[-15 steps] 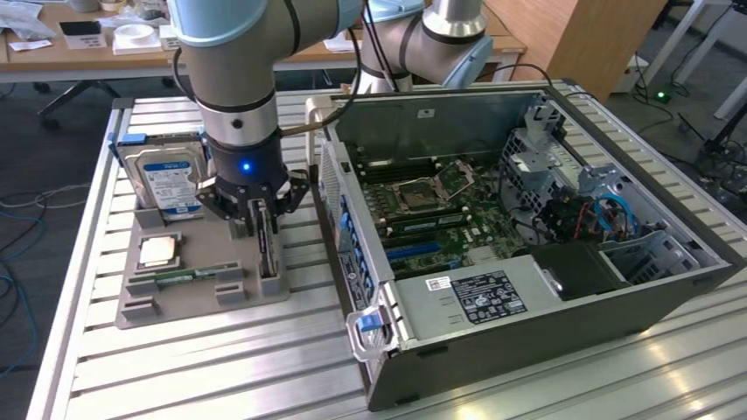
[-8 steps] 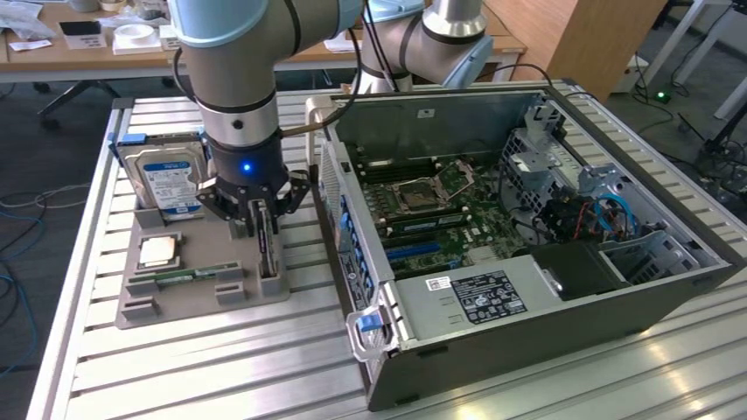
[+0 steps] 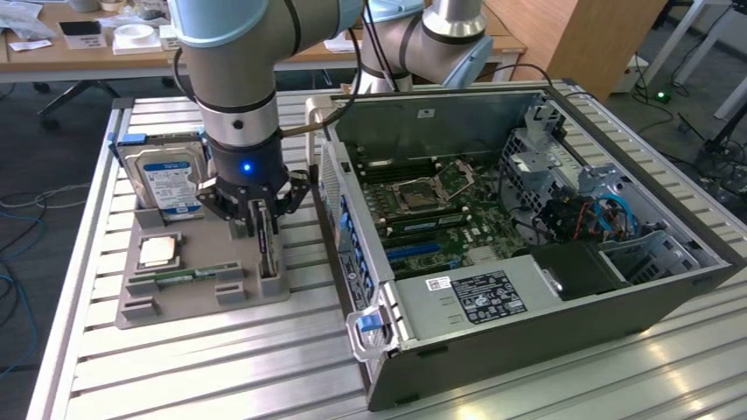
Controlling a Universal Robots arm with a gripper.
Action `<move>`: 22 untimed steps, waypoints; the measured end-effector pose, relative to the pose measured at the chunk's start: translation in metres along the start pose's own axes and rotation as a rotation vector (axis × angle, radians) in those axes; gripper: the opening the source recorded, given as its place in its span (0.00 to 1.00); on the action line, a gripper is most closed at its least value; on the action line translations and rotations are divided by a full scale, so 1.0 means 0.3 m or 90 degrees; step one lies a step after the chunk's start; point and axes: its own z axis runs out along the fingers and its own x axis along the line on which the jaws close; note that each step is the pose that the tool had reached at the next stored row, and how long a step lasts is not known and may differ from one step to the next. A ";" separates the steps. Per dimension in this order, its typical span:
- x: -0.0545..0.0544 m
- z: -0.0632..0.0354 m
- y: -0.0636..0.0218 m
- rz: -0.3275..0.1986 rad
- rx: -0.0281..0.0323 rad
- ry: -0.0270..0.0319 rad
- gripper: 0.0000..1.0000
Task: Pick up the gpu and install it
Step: 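Pick up the gpu and move the gpu toward the slot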
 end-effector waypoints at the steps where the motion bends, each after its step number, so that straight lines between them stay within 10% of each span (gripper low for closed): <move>1: 0.000 0.000 0.000 0.000 0.0000 0.0000 0.39; 6: 0.000 0.000 0.000 0.000 0.0000 0.0001 0.26; 22: 0.000 0.000 0.000 -0.022 -0.0005 0.0010 0.26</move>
